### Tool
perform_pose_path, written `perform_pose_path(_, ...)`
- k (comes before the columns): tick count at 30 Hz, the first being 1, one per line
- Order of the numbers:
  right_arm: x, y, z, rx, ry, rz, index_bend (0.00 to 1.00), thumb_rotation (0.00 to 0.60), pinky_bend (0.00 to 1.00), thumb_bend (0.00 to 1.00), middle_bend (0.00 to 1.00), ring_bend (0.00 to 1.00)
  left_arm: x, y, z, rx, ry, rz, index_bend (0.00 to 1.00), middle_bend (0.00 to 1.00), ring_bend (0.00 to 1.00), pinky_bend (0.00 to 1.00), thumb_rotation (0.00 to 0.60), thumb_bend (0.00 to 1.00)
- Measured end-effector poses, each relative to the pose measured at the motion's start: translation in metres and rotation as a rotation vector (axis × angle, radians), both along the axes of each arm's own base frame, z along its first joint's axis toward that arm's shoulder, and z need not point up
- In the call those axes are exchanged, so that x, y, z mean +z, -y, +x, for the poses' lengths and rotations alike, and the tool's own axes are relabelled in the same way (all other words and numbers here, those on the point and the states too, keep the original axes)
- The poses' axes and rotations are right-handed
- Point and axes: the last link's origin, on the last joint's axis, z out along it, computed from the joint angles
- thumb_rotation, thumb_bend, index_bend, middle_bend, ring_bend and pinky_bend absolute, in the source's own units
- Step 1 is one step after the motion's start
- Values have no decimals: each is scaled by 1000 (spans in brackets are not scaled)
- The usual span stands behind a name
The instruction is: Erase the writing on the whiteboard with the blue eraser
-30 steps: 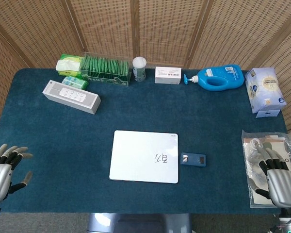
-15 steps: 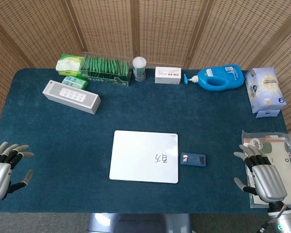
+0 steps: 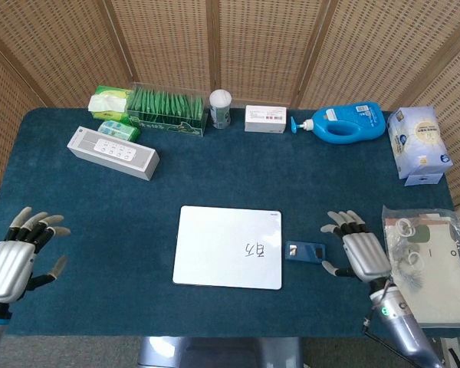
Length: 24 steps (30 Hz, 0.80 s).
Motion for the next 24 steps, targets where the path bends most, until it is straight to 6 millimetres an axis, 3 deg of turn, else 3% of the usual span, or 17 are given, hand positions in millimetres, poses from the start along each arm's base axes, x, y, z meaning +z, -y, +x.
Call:
perform_pose_path(8, -37, 21, 10, -41, -49, 66, 289, 513, 13, 260, 75, 0, -8, -17, 10, -20, -8, -28, 330, 246, 170, 40, 600, 438)
perform_pose_path(24, -51, 13, 8, -81, -104, 80, 251, 507, 0, 260, 41, 0, -15, -22, 7, -17, -4, -42, 329, 243, 170, 39, 600, 438)
